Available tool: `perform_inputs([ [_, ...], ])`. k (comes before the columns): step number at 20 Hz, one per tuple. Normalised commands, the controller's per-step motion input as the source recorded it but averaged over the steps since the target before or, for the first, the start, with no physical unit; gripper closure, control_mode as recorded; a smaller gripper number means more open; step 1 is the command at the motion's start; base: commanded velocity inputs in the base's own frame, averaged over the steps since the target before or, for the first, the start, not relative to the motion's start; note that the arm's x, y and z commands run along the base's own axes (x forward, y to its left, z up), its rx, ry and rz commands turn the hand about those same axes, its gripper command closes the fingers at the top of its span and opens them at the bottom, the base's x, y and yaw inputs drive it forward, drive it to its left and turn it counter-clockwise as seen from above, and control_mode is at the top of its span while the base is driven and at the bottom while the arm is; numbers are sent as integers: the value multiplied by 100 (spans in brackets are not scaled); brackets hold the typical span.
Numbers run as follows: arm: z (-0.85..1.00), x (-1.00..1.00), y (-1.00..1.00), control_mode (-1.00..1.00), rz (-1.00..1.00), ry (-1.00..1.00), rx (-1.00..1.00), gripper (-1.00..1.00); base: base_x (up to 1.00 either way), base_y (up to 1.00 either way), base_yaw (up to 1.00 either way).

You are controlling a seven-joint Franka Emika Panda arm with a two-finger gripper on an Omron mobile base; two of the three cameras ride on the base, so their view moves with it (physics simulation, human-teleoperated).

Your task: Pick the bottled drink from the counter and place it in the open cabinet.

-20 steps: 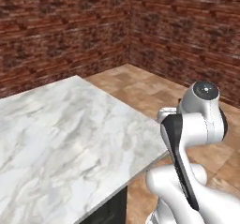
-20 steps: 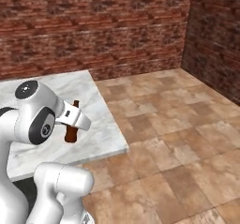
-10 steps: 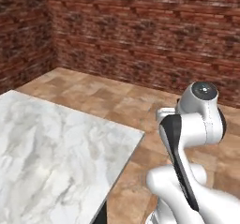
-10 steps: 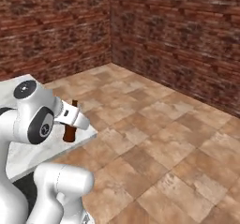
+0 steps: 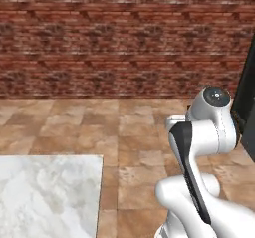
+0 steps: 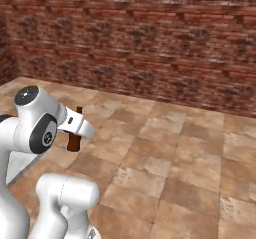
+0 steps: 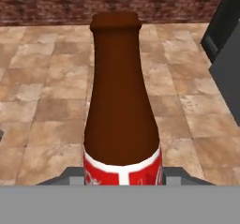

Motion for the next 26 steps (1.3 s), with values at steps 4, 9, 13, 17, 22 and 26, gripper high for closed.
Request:
perform_inputs([
  [4, 0, 0, 0, 100, 0, 0, 0, 100, 0, 0, -71],
  [9, 0, 0, 0, 100, 0, 0, 0, 100, 0, 10, -65],
  [13, 0, 0, 0, 100, 0, 0, 0, 100, 0, 29, -56],
  [17, 0, 0, 0, 100, 0, 0, 0, 100, 0, 36, -52],
  [22, 0, 0, 0, 100, 0, 0, 0, 100, 9, 36, -39],
  [26, 0, 0, 0, 100, 0, 0, 0, 100, 7, 29, -35],
])
